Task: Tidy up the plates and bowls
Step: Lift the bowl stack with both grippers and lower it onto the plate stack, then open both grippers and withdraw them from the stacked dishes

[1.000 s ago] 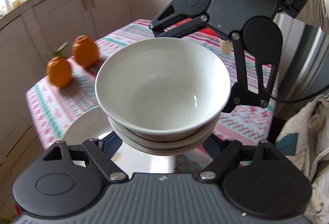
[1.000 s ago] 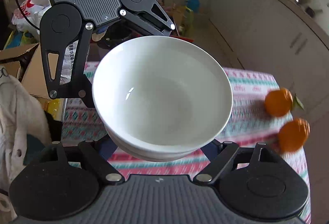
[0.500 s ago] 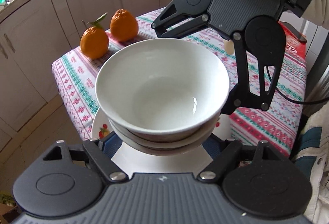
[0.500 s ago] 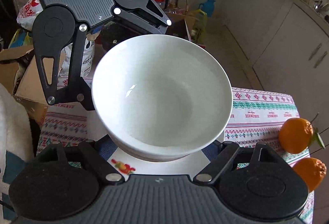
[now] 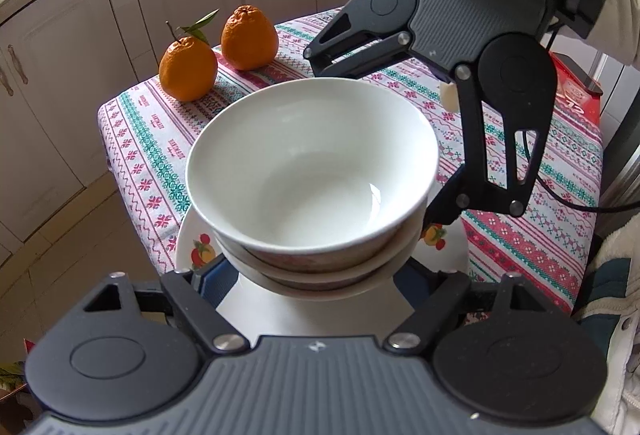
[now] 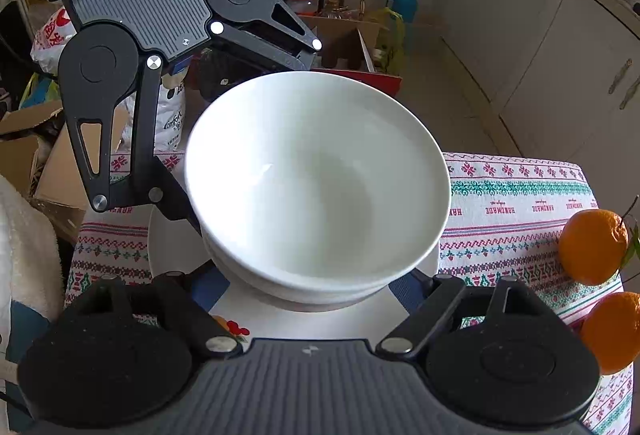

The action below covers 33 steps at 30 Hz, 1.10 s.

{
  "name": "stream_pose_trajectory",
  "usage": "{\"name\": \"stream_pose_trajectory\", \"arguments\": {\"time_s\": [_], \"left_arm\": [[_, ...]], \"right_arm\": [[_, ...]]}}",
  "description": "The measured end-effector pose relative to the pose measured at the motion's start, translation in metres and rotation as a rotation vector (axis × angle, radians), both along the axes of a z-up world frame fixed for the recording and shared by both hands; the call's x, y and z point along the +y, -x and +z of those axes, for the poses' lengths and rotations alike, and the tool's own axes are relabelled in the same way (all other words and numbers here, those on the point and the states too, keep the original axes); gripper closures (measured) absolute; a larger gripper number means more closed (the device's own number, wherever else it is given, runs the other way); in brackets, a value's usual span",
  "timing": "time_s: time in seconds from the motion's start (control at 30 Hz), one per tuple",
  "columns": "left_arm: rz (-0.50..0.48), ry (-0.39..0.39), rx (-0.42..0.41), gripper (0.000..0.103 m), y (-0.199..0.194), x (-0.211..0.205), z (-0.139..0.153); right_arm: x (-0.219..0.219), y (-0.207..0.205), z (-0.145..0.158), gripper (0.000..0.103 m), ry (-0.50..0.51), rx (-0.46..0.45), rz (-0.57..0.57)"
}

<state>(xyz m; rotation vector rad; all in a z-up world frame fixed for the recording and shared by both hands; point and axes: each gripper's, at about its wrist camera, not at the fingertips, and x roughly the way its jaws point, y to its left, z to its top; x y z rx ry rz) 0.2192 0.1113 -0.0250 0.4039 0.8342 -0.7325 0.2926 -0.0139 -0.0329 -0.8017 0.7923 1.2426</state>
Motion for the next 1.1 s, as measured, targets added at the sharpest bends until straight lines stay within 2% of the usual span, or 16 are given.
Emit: {"name": "stream_pose_trajectory", "arguments": {"time_s": [0.37, 0.5, 0.67, 0.93, 1.1], "left_arm": [[0.014, -0.009, -0.031, 0.018, 0.003, -0.002, 0.000], [0.021, -0.026, -0.079, 0.011, 0.012, -0.005, 0.002], [0.062, -0.010, -0.112, 0.010, 0.026, -0.001, 0.007], [0.191, 0.014, -0.234, 0.003, 0.069, 0.002, 0.025], [0.295, 0.041, -0.329, 0.001, 0.100, -0.004, 0.041]], "right_arm": [[-0.003, -0.006, -0.004, 0.014, -0.020, 0.015, -0.030], [-0.007, -0.003, 0.000, 0.008, -0.038, 0.009, -0.042], [-0.018, 0.009, 0.008, 0.002, -0.060, -0.021, -0.063], [-0.042, 0.041, 0.028, 0.000, -0.108, -0.124, -0.172], [-0.052, 0.076, 0.041, 0.000, -0.117, -0.273, -0.330]]}}
